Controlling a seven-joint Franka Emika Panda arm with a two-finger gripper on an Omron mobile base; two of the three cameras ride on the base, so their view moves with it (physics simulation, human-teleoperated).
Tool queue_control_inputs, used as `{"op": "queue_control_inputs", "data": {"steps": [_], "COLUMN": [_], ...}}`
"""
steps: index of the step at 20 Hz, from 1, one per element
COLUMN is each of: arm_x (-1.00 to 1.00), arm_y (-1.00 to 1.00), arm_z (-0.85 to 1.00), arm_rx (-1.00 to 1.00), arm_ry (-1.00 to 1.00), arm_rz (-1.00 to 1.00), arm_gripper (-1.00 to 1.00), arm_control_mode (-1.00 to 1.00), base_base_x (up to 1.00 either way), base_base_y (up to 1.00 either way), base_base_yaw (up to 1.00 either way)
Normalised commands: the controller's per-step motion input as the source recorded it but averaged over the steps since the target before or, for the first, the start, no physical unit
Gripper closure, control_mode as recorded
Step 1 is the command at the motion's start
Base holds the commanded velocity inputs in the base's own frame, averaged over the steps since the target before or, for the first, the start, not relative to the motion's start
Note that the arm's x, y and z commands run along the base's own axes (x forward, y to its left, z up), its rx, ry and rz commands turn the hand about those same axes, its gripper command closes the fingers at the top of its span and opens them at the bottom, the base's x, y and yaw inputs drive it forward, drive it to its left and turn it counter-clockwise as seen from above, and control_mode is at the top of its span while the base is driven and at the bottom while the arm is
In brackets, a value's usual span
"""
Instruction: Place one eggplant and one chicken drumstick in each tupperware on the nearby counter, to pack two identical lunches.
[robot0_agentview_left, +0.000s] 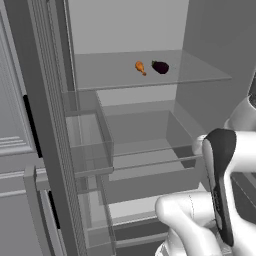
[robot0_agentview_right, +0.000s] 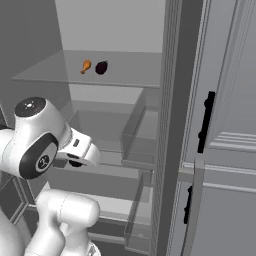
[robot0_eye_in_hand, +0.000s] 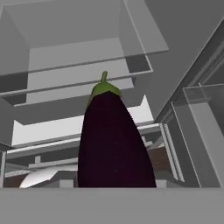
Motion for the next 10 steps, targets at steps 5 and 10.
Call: {"op": "queue_control_inputs", "data": {"steps": [5,10], "arm_x": [-0.12,0.00], "arm_y": [0.00,0.00], "arm_z": [0.00,0.00], "arm_rx": [0.01,0.00], "arm_ry": [0.00,0.00], "arm_rz": [0.00,0.00], "arm_gripper": [1.00,1.00], "arm_control_mode": [1.00,1.00], "base_base_x": [-0.80,-1.00], "base_base_y": [0.06,0.35], "base_base_yaw": [0.00,0.06]}}
